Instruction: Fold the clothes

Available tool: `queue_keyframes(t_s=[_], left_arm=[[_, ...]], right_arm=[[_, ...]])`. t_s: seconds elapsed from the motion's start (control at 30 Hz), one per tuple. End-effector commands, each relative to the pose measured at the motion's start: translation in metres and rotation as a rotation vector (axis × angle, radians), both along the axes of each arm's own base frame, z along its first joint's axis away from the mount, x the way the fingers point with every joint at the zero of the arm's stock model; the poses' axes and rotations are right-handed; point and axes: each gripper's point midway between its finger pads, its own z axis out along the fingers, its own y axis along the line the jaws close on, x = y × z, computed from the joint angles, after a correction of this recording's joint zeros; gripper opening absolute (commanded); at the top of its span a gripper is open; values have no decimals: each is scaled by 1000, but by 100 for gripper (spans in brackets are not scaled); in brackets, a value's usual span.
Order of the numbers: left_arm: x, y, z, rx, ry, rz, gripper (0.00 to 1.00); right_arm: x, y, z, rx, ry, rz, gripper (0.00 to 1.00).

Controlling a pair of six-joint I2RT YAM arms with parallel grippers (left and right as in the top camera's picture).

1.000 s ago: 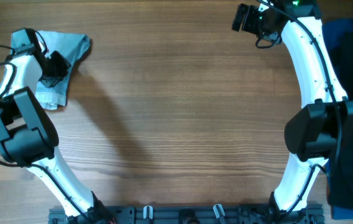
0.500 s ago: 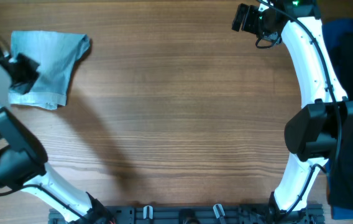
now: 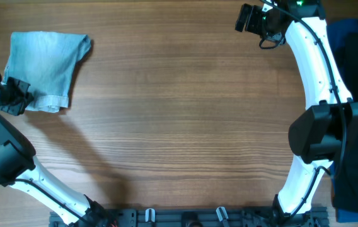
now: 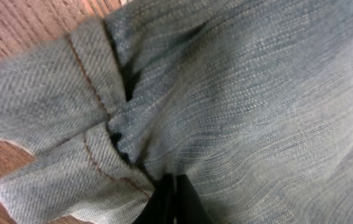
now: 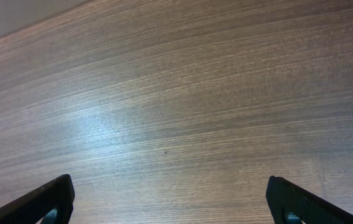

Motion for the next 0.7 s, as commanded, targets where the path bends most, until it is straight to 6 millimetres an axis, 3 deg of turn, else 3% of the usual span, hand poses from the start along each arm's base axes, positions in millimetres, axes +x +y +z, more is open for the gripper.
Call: queue_keyframes(t_s=[0.0, 0.13, 0.23, 0.27, 0.47, 0.67], left_arm=[[8, -17, 24, -77, -103, -38, 4], [28, -26, 124, -4, -325, -46, 10], [41, -36, 142, 10, -392, -86, 8], [46, -41, 139, -5, -403, -103, 4], [87, -71, 99, -239, -544, -234, 8], [93, -88, 46, -402, -558, -289, 10]], right_arm=[[1, -4, 1, -15, -4, -5, 100], [1, -4, 1, -15, -5, -5, 100], [1, -4, 1, -15, -5, -5, 100], [1, -4, 1, -15, -4, -5, 100], [1, -4, 1, -15, -5, -5, 100], [1, -4, 1, -15, -5, -5, 100]])
